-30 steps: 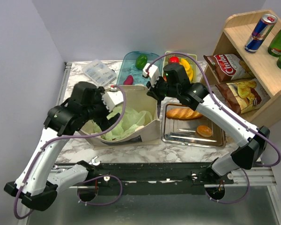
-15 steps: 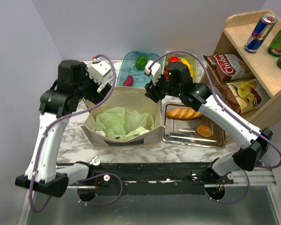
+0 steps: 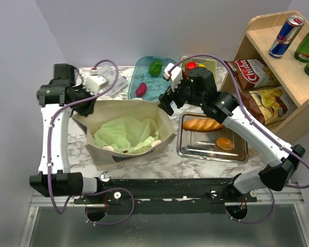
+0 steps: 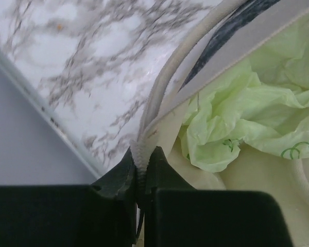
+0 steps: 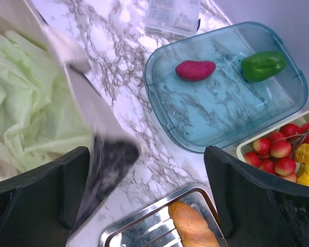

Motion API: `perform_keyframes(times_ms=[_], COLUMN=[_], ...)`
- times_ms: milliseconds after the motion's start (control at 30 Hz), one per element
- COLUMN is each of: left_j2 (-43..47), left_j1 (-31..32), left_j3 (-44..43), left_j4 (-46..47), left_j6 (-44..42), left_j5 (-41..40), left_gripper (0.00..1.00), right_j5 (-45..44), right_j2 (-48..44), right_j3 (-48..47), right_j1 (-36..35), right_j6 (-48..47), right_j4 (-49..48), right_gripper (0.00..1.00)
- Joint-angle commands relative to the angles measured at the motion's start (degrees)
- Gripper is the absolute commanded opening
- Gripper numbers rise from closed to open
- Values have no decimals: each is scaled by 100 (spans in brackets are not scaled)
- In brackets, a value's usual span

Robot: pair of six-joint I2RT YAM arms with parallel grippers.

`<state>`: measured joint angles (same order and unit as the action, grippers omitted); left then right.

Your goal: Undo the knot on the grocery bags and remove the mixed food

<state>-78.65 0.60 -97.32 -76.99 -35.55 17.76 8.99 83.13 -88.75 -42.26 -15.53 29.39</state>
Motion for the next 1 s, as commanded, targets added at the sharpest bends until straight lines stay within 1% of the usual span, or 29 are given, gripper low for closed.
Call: perform_keyframes(times_ms=[0,67,167,233,267,300,333,367,400,467,500,633,733,800,867,967], left_j2=[502,271,-430,-762,-812,-799,-726,-650,-558,-385,-285,-11,175,311,342,243], left_j1=[-1419,-2103,-3232,-3674,-3795,-3866,-3898,-3901,-3901,-3899,-3896,-3815,-3582,-3238,-2953,-2331], left_j3=[145,-129,-1160,-1663,-1725,-1645,-1498,-1387,-1311,-1214,-1194,-1328,-1446,-1463,-1599,-1999], left_j4=[-318,15,195,237,340,481,641,735,771,819,834,830,806,873,860,687], left_j6=[-661,-363,595,1047,1166,1232,1275,1286,1292,1393,1446,1539,1525,1489,1577,1605], left_j5=[-494,-786,-768,-657,-663,-732,-789,-784,-745,-527,-412,29,75,-234,-325,-461], left_gripper=[0,0,0,0,1,9,25,44,57,87,98,98,98,98,98,98], right_j5=[-258,-236,-196,-197,-203,-218,-235,-256,-273,-316,-327,-365,-414,-442,-404,-333], right_j2=[-244,-229,-186,-159,-149,-149,-148,-156,-178,-226,-248,-306,-315,-320,-316,-332], right_j3=[-21,-27,-30,-68,-94,-114,-128,-124,-116,-77,-50,0,-32,-56,-97,-167], right_j1=[18,21,22,21,23,18,17,22,18,21,19,25,75,161,306,586], right_j6=[89,127,139,136,120,110,109,96,101,121,131,163,278,372,489,670], right_j4=[-214,-221,-237,-236,-236,-232,-222,-223,-223,-223,-223,-222,-269,-316,-352,-363], right_gripper=[100,100,100,100,100,100,100,100,100,100,100,100,100,100,100,100])
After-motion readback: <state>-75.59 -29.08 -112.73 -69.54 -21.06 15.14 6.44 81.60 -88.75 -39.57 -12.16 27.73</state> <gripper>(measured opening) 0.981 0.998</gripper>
